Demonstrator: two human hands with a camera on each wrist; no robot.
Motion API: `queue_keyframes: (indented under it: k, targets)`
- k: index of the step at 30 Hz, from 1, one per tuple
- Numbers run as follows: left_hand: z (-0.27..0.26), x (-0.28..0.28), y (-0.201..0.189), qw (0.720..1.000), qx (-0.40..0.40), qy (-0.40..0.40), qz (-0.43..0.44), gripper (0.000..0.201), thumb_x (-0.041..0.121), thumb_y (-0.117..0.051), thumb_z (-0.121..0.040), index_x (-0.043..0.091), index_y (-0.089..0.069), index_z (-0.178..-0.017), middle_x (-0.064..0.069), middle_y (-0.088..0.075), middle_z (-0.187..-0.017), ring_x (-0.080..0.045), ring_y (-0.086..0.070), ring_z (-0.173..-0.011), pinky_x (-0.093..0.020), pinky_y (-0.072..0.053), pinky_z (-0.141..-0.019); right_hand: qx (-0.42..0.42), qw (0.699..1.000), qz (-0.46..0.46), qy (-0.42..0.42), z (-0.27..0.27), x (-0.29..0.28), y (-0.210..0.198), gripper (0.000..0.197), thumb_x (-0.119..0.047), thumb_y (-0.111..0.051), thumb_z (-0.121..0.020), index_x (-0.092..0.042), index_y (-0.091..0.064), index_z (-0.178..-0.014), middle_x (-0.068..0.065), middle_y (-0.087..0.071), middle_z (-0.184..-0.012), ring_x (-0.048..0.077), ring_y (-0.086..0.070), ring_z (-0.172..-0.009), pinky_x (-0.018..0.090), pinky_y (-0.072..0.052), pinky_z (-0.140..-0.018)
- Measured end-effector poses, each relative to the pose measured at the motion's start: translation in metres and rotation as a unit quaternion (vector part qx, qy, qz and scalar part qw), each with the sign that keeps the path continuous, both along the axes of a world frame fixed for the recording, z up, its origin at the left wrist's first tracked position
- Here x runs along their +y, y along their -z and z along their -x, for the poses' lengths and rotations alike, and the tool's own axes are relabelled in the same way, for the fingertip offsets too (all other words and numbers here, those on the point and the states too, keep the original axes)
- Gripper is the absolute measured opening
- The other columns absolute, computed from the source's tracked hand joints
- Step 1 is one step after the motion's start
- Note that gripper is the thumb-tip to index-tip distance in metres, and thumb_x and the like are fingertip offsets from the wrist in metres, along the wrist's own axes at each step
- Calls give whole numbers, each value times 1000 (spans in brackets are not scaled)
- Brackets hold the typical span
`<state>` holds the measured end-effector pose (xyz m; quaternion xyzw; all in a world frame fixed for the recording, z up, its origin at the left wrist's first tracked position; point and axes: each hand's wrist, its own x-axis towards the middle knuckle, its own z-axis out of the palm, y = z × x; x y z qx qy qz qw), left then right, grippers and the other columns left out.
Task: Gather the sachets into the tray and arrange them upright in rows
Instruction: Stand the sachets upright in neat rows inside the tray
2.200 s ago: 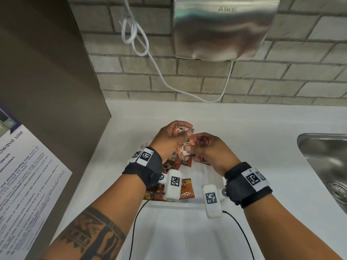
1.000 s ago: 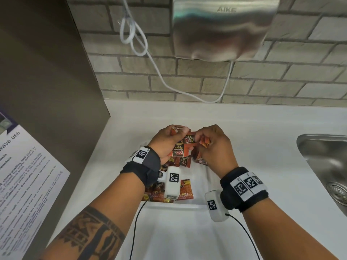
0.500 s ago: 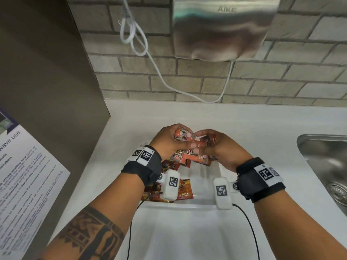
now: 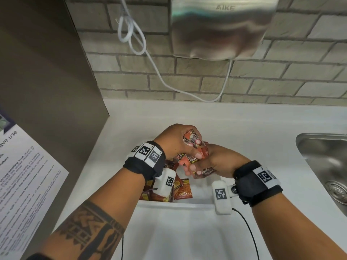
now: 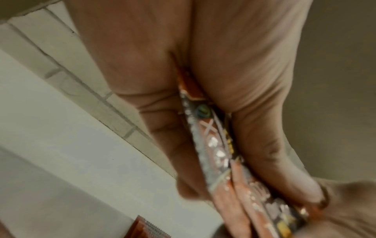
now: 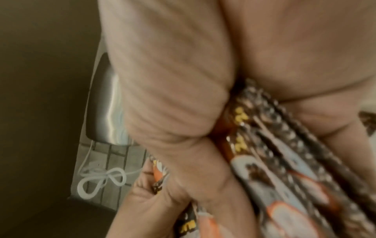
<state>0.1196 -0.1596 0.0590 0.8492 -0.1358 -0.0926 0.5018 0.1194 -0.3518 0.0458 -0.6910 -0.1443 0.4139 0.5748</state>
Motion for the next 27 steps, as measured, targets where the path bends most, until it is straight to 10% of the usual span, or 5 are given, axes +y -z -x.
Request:
queue_keyframes:
  k: [5, 9, 15, 27]
  targets:
    - [-3, 1, 7, 988, -21, -125, 84, 15, 28, -78, -88, 19, -72, -97, 3, -78, -88, -11, -74, -81, -28, -58, -77, 47, 990, -95, 98, -2, 2, 2, 36, 13, -64, -85, 0, -61, -118, 16, -69, -93, 25, -70, -82, 37, -60, -77]
    - [-9, 4, 19, 967, 7, -204, 150, 18, 35, -66, -96, 18, -67, -102, -2, -78, -90, -22, -75, -85, -47, -60, -85, 54, 972, -109, 201, -3, 8, 4, 53, -15, -80, -76, -7, -62, -125, 7, -64, -83, 17, -61, -72, 36, -57, -77]
    - [-10, -7, 22, 967, -9, -210, 142, 23, 47, -64, -91, 26, -66, -100, 1, -75, -99, -21, -72, -95, -50, -56, -92, -1, 962, -109, 249, -2, 23, 6, 46, -2, -82, -76, 4, -64, -118, 30, -69, -101, 32, -62, -81, 39, -52, -74]
    - [-3, 0, 26, 967, 100, -121, 202, 41, 7, -91, -68, 17, -70, -102, -12, -76, -104, -35, -72, -99, -43, -60, -77, -44, 903, -160, 396, -21, 5, -3, 43, -3, -81, -79, -6, -60, -117, 12, -73, -97, 35, -73, -94, 42, -58, -72]
